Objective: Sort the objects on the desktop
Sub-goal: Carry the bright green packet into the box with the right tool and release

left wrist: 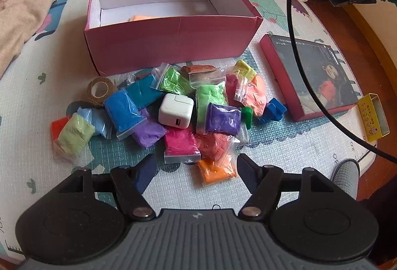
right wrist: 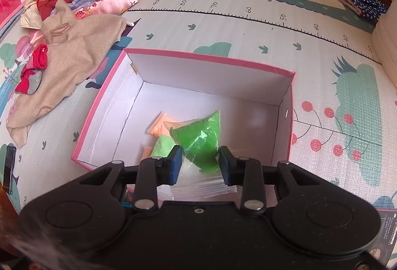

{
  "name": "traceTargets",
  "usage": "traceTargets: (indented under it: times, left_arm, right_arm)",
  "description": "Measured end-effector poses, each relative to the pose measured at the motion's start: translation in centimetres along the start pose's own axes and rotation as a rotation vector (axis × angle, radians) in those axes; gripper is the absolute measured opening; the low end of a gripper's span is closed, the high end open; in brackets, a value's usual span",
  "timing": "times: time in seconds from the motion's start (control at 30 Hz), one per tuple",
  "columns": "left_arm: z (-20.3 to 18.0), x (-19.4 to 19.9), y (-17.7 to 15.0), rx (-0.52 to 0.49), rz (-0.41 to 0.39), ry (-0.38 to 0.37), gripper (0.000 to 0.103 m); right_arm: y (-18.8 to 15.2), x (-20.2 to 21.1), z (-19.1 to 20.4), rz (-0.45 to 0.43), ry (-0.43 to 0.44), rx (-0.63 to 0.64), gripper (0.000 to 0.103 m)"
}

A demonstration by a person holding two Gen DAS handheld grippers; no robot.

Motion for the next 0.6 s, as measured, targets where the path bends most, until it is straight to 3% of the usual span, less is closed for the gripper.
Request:
traceTargets:
  times: [0.23, 0.43, 0.6]
  left_arm:
    - [-1.8, -1.5, -2.2, -0.028, 0.007, 0.022, 0.071]
    - [0.2, -2.9, -3.6, -0.026, 0.045, 0.147, 0.071]
    - [0.8, -3.9, -3.8, 0.03, 0.076, 0.114, 0.071]
  right_arm:
    - [1.0, -2.8, -1.2, 0.034, 0.019, -0.002, 0.032]
    - [1.2, -4.6, -2.1, 0.072, 0.015, 0.005, 0.033]
    - [0.9, -5.9, -2.9, 0.103, 0.003, 0.001, 0.033]
Point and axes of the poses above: each gripper's, at about its wrist camera, not at the fingertips, and x roughly against the way its jaws point, z to its left, y to its top, the point moved 10 cm from there along -x, roughly the way its jaws point, and after that the axes turned 15 degrees about y, right-handed, at the moved point
